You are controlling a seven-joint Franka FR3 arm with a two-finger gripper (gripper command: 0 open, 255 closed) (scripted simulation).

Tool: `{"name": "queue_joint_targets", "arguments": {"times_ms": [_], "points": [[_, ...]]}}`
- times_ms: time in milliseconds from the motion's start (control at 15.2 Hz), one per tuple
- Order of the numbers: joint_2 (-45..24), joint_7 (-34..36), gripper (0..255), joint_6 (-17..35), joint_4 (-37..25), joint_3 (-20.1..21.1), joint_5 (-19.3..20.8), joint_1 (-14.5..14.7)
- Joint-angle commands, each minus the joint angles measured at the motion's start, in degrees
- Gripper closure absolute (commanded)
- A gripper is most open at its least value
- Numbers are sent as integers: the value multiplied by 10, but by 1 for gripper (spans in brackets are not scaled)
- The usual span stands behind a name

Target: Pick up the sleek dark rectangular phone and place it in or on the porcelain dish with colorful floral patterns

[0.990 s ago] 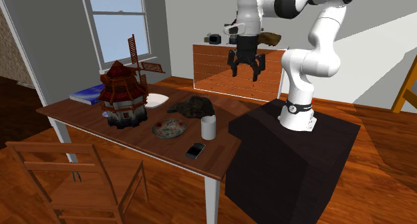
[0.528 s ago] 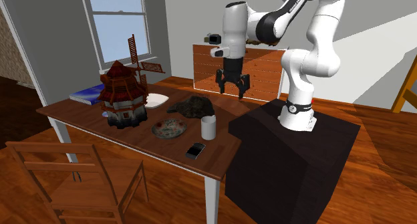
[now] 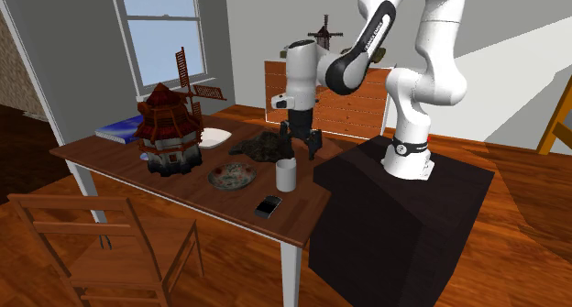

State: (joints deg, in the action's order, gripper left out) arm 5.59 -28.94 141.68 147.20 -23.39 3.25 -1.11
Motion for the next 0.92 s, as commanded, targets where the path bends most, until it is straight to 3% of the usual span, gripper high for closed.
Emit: {"name": "queue_joint_targets", "arguments": {"times_ms": [0, 198, 462, 726, 858], "points": [[-60, -40, 0, 42, -15, -10, -39, 3], [-141, -105, 0, 84, -46, -4, -109, -6], [-243, -183, 0, 124, -99, 32, -194, -46], [-338, -237, 0, 151, -164, 76, -246, -97], [-353, -243, 0, 158, -172, 84, -253, -105]]}}
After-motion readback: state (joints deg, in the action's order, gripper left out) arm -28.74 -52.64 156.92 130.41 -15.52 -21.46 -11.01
